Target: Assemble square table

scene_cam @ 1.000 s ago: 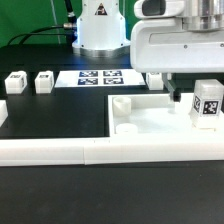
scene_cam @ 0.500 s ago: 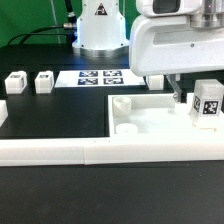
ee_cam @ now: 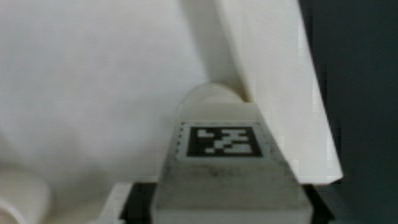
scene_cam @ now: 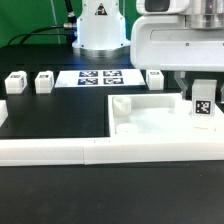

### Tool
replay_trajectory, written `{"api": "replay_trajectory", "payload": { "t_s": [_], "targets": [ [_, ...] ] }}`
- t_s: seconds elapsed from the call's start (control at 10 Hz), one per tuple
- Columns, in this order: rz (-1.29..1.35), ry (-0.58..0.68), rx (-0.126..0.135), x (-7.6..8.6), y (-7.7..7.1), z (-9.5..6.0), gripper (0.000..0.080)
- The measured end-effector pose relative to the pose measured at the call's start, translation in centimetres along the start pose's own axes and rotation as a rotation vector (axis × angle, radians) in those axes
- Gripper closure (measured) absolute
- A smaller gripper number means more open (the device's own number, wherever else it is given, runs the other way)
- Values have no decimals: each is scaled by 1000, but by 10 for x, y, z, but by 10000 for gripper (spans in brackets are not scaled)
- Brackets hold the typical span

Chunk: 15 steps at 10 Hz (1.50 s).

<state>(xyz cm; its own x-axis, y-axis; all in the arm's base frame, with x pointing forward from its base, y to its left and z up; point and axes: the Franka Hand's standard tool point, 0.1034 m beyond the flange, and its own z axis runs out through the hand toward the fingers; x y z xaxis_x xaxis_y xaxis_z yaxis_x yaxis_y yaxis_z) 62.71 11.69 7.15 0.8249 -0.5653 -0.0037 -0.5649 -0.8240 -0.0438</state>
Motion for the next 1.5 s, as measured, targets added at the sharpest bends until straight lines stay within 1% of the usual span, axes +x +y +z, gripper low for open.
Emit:
{"api": "replay_trajectory", "payload": {
  "t_s": [0.1,0.2,0.3,0.4,0.5,0.6,0.7,0.8,0.9,1.0,1.1,1.2,1.4,1.5],
  "targets": [
    [125,-24,-22,1,-2,-2,511],
    [292,-32,-15,2,-2,0,511],
    [533,-42,-10,1,-3,1,511],
    [662,-46,-12,1,-4,1,510],
    [863,-52,-6,1,-6,2,509],
    [1046,-54,12,1,-7,3,509],
    [1085,-58,13,1,-7,3,508],
    [1088,-59,13,0,-8,3,508],
    [969,-49,27,1,-9,2,340],
    [792,-18,72,3,-12,-2,196],
    [677,-15,74,-4,-12,-3,164],
    [518,-10,76,-6,-13,-3,164],
    [357,-4,74,-6,-12,-2,152],
    [318,-3,74,-6,-12,-2,151]
  ]
}}
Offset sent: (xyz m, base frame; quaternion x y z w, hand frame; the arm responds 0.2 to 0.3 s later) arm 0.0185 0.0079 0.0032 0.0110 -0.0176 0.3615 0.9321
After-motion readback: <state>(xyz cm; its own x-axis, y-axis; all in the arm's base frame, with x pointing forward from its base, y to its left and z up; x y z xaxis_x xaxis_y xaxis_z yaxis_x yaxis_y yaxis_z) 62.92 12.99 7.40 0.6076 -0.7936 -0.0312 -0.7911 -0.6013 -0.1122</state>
